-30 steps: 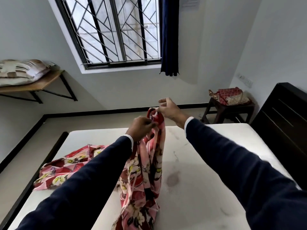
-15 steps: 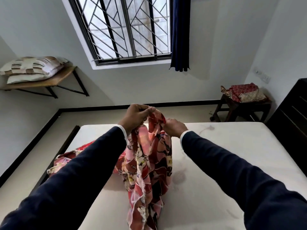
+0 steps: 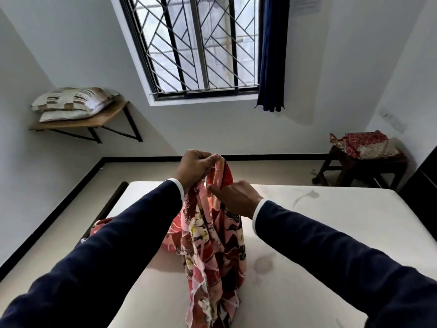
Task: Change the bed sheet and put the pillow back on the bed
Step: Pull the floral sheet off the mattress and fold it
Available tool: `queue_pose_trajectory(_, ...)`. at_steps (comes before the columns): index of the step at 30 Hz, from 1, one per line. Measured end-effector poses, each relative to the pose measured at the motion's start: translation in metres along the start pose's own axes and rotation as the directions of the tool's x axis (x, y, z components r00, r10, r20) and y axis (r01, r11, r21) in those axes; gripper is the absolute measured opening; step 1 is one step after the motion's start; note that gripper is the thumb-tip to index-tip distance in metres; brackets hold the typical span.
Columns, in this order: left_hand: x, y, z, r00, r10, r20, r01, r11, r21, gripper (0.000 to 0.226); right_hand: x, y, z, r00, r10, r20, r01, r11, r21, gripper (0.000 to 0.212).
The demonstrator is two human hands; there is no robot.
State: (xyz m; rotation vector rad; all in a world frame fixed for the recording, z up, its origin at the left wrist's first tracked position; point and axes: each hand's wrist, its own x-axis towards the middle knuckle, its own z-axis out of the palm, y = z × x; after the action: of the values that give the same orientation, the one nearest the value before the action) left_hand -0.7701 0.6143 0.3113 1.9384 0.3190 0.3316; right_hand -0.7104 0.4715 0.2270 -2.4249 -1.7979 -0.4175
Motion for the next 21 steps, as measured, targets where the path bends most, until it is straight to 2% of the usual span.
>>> queue_pose_trajectory(3, 0.001, 0.003, 0.002, 1.000, 0.003, -0.007, -0.003, 1.000, 0.020, 0.025, 0.010, 0.002, -0.005, 0.985, 0.161, 0.057, -0.159, 0.986, -0.043, 0.036)
queue_pose_trajectory(6, 0.002, 0.000, 0.005, 1.000, 0.020, -0.014, -0.019, 0.999, 0.049, 0.024, 0.013, 0.004, -0.006, 0.973, 0.179, 0.143, -0.159, 0.977, -0.139, 0.033)
queue_pose_trajectory(8, 0.003, -0.005, 0.006, 1.000, 0.009, -0.022, -0.008, 0.998, 0.058, 0.024, 0.012, 0.006, -0.006, 0.969, 0.142, 0.202, -0.117, 0.985, -0.130, 0.030)
queue_pose_trajectory(12, 0.005, -0.013, 0.008, 0.999, 0.018, -0.048, -0.012, 0.994, 0.110, 0.021, 0.000, 0.008, 0.005, 0.979, 0.003, 0.202, 0.000, 1.000, -0.018, 0.022)
queue_pose_trajectory(13, 0.006, -0.014, 0.006, 0.999, 0.021, -0.047, -0.014, 0.991, 0.133, 0.020, -0.004, 0.008, 0.007, 0.971, 0.014, 0.238, -0.020, 1.000, 0.024, 0.019)
queue_pose_trajectory(15, 0.006, -0.020, -0.002, 0.995, 0.097, 0.020, -0.099, 0.957, 0.274, 0.026, -0.012, 0.016, 0.005, 0.918, 0.150, 0.368, -0.185, 0.981, 0.063, 0.014)
queue_pose_trajectory(16, 0.006, -0.026, -0.008, 0.981, 0.148, 0.124, -0.187, 0.886, 0.424, 0.030, -0.013, 0.028, 0.004, 0.874, 0.252, 0.416, -0.308, 0.949, 0.072, 0.015)
queue_pose_trajectory(17, 0.004, -0.032, -0.017, 0.950, 0.154, 0.271, -0.291, 0.750, 0.593, 0.032, -0.015, 0.043, 0.000, 0.826, 0.346, 0.444, -0.434, 0.894, 0.111, 0.018)
queue_pose_trajectory(18, 0.000, -0.038, -0.026, 0.908, 0.102, 0.407, -0.394, 0.541, 0.743, 0.032, -0.017, 0.062, -0.005, 0.790, 0.424, 0.444, -0.544, 0.818, 0.187, 0.023)
queue_pose_trajectory(19, -0.005, -0.045, -0.037, 0.864, 0.017, 0.504, -0.483, 0.316, 0.817, 0.033, -0.020, 0.084, -0.011, 0.744, 0.504, 0.438, -0.645, 0.712, 0.276, 0.028)
queue_pose_trajectory(20, -0.009, -0.053, -0.050, 0.820, -0.069, 0.568, -0.554, 0.152, 0.818, 0.036, -0.025, 0.107, -0.015, 0.679, 0.591, 0.435, -0.733, 0.573, 0.367, 0.032)
queue_pose_trajectory(21, -0.012, -0.062, -0.063, 0.784, -0.137, 0.606, -0.607, 0.038, 0.794, 0.041, -0.032, 0.129, -0.018, 0.579, 0.680, 0.449, -0.804, 0.385, 0.453, 0.035)
